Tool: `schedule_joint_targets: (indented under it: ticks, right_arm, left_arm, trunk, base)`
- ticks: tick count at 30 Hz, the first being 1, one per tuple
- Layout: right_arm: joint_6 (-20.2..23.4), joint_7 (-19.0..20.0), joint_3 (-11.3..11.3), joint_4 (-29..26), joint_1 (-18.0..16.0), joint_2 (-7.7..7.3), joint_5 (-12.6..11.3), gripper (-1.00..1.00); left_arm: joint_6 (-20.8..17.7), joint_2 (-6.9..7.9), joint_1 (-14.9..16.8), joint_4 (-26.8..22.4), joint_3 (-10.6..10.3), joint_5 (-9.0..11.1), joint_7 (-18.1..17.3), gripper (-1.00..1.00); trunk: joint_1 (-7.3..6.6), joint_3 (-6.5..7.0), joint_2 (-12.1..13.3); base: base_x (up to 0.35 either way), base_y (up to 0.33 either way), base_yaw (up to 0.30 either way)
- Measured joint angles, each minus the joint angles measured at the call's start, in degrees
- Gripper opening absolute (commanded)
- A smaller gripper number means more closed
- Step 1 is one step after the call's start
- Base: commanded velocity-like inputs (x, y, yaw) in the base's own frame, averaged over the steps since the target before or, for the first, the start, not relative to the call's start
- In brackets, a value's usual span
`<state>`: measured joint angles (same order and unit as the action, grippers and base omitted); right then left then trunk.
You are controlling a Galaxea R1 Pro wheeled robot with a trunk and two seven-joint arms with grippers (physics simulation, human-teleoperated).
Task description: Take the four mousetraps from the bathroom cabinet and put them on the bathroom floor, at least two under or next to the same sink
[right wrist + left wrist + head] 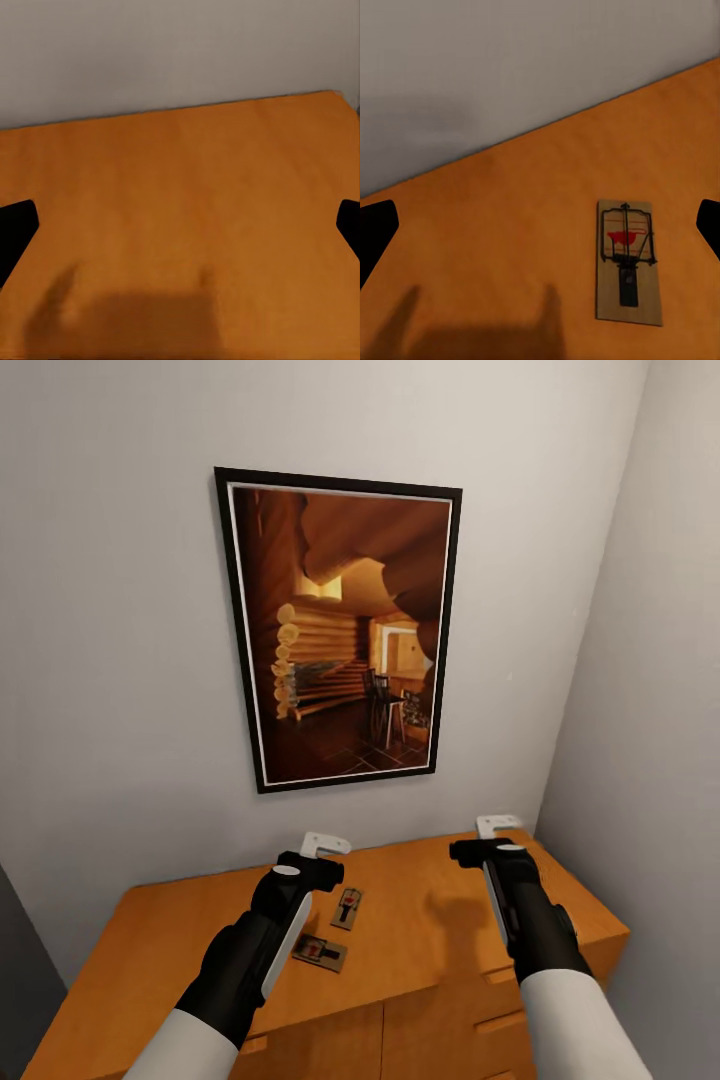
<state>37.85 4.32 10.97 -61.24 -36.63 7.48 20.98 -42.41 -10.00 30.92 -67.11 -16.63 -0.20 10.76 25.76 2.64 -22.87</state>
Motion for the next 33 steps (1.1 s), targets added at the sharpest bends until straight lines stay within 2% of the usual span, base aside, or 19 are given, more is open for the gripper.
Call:
schedule_joint_targets:
  ticks: [3,8,15,23,33]
  right_arm:
    - [0.0,0.1,-1.4,0.8,0.0,0.01,-0.1,1.00]
    - [0.0,0.1,-2.0,1.1,0.0,0.01,-0.1,1.00]
    - [0.0,0.1,-2.1,1.2,0.0,0.02,-0.1,1.00]
    - [-0.1,0.1,-2.2,1.3,0.0,0.01,-0.1,1.00]
    - [-0.1,0.0,-2.2,1.3,0.0,0.02,-0.1,1.00]
  left_arm:
    - [0.0,0.00,0.0,0.0,0.0,0.0,0.0,1.00]
    - [0.0,0.00,0.0,0.1,0.1,0.0,-0.1,1.00]
    - [-1.1,0.00,0.0,1.8,0.0,0.0,0.0,1.00]
    - [-3.6,0.00,0.0,2.2,-0.1,0.1,0.0,1.00]
    - [-3.9,0.00,0.0,2.3,-0.1,0.3,0.0,1.00]
  trunk:
    - [0.00,0.00,0.0]
    - [0.00,0.00,0.0]
    - [0.00,0.00,0.0]
    - [0.00,0.00,0.0]
    - [0.00,0.00,0.0]
  base:
    - [0.000,0.000,0.000]
    - [0.000,0.000,0.000]
    - [0.000,-0.022,0.000]
    - [0.000,-0.180,0.000]
    - [0.000,-0.042,0.000]
